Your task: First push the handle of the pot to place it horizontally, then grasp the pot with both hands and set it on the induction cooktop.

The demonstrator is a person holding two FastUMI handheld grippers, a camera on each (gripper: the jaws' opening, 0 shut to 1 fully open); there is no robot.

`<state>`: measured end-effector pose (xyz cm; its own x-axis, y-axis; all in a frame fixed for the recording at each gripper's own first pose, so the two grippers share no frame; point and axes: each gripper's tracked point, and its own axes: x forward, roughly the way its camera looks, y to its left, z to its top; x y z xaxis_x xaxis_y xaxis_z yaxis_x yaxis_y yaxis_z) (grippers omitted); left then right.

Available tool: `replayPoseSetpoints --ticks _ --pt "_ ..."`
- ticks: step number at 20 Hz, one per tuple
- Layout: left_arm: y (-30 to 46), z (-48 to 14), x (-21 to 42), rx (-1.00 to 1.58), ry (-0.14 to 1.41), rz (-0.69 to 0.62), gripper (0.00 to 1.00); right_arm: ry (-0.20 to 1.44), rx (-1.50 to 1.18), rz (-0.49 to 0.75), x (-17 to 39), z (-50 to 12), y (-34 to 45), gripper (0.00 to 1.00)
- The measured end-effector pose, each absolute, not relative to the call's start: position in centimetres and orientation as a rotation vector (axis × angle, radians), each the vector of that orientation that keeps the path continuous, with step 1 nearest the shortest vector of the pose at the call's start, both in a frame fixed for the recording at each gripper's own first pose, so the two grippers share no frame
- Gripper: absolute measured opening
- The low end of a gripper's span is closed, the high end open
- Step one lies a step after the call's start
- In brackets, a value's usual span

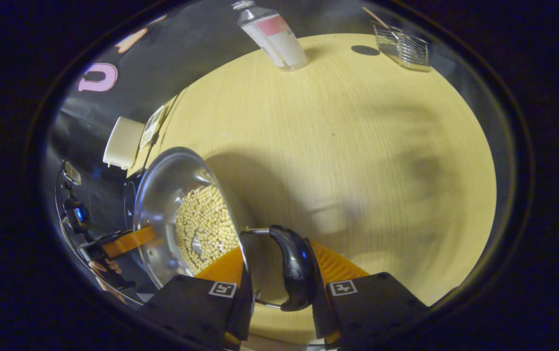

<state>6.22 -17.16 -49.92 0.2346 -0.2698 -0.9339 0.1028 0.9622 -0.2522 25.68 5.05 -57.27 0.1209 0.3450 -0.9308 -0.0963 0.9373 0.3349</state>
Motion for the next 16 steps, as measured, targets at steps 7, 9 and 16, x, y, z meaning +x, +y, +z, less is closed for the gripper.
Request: replayPoseSetpoints --ticks 7,9,16 --pt "-17.4 -46.6 3.8 -0.164 1.296 -0.285 0.60 1.389 0.197 0.318 23.1 -53.6 3.7 0.54" --pt "-17.2 -45.8 2.5 -0.166 1.304 -0.290 0.58 1.393 0.193 0.314 21.6 -52.8 3.4 0.54" --pt "-14.4 -43.1 -3.1 -0.153 1.348 -0.277 0.58 1.437 0.189 0.312 14.7 -50.6 3.7 0.54"
